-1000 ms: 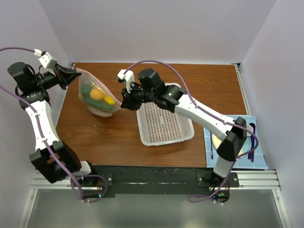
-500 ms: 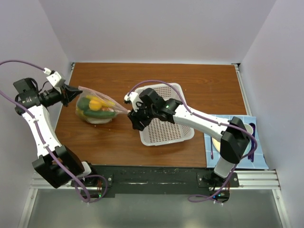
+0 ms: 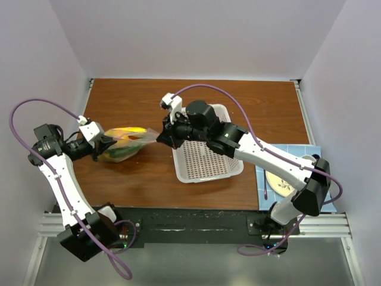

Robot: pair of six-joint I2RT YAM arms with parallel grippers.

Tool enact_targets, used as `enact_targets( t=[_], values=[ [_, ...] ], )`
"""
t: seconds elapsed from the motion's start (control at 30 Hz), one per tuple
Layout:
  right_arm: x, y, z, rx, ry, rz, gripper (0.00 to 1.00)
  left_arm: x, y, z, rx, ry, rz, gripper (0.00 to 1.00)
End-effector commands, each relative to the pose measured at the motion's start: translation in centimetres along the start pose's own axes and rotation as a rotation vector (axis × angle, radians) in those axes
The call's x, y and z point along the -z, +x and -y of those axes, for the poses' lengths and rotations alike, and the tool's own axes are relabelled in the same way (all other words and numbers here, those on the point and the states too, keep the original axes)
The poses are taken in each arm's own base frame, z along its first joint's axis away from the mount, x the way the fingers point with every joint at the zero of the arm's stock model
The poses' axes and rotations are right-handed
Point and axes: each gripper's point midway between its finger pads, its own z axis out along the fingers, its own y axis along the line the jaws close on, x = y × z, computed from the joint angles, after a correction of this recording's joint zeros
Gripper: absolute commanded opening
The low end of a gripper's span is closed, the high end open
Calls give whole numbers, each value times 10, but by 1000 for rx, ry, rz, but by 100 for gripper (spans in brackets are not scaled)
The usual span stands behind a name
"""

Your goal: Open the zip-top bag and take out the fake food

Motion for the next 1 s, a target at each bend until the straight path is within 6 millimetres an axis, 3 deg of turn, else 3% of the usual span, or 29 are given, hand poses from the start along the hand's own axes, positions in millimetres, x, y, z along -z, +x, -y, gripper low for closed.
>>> enact_targets(
  t=[0.0,0.17,0.4,0.63,0.97],
  values=[
    [-27,-13,-33,-77,-74,109,0,0,-6,-3,-22,5,14,0],
    [-49,2,-30,-113,-63,107,0,0,-3,3,-24,8,6,0],
    [-51,-20,-28,-120,-54,206,0,-3,1,17,-28,24,-16,0],
    [-50,-25,-26,-106,-51,221,0,-5,1,32,-30,45,-30,0],
    [-69,-4,-8,-147,-34,196,0,-3,-6,44,-40,44,-56,0]
  ],
)
